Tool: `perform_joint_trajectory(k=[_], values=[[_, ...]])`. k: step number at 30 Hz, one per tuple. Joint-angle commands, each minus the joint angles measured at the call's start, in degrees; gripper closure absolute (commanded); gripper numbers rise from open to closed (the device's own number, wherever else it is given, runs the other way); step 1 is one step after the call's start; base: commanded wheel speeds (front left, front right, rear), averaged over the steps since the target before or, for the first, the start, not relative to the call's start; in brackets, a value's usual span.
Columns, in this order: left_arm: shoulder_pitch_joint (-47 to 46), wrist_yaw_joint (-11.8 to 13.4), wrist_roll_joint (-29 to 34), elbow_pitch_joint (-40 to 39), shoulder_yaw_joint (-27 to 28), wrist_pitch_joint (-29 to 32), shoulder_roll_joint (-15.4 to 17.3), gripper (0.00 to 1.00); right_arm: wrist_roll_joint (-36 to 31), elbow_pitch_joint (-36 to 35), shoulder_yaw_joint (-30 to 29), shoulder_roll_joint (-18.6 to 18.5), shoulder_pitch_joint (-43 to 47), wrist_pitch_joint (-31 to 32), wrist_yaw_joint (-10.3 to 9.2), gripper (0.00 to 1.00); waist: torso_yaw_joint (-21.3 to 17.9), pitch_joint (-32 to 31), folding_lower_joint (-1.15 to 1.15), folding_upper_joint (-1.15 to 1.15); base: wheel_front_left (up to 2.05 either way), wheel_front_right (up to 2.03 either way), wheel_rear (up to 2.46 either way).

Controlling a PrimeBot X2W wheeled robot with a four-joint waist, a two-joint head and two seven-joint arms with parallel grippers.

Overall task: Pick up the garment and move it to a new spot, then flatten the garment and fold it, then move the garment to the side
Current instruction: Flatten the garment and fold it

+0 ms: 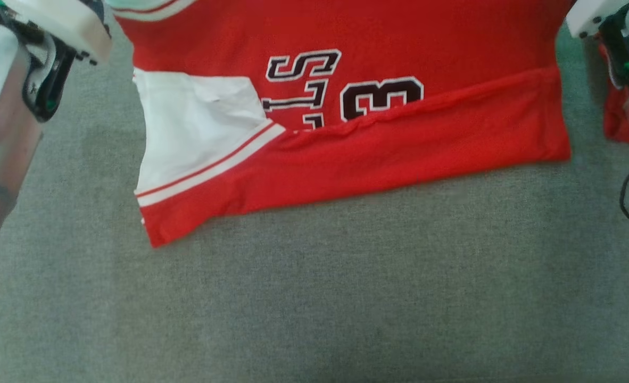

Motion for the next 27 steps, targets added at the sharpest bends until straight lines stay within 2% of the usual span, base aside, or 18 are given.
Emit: perform_joint_trajectory(k=[1,8,12,17,22,27], values=[[-3.19,-0.17,0.22,0.26,2.58,-0.94,2.11,1.00,0.75,-1.07,0.51,0.49,-1.29,-0.95,0.37,1.00,0.07,-0.16,-0.01,0.00,0.00,0.00,0.00],[-0.46,-1.41,-0.82,1.80,-0.16,-2.77,0.03,1.00,4.36,-0.09,3.56,-0.55,2.11,-1.77,0.37,1.00,1.32,-2.49,-0.01,0.00,0.00,0.00,0.00],[3.16,-1.59,-2.71,-1.75,-3.26,-2.25,0.83,1.00,7.71,-1.34,6.41,-2.21,5.56,-0.23,0.37,1.00,2.33,-4.47,-0.01,0.00,0.00,0.00,0.00],[7.32,-1.62,-7.16,-8.56,-6.72,0.14,3.82,1.00,11.26,-3.08,9.14,-4.97,9.11,2.13,0.37,1.00,3.15,-6.56,-0.01,0.00,0.00,0.00,0.00],[11.19,-1.62,-11.38,-17.32,-10.90,3.98,9.41,1.00,14.86,-5.25,12.56,-8.86,12.69,5.44,0.37,1.00,3.75,-8.68,-0.01,0.00,0.00,0.00,0.00],[14.56,-1.63,-16.78,-27.36,-16.23,10.86,14.72,1.00,18.20,-7.46,16.65,-12.26,15.70,9.98,0.37,1.00,4.00,-10.36,-0.01,0.00,0.00,0.00,0.00]])
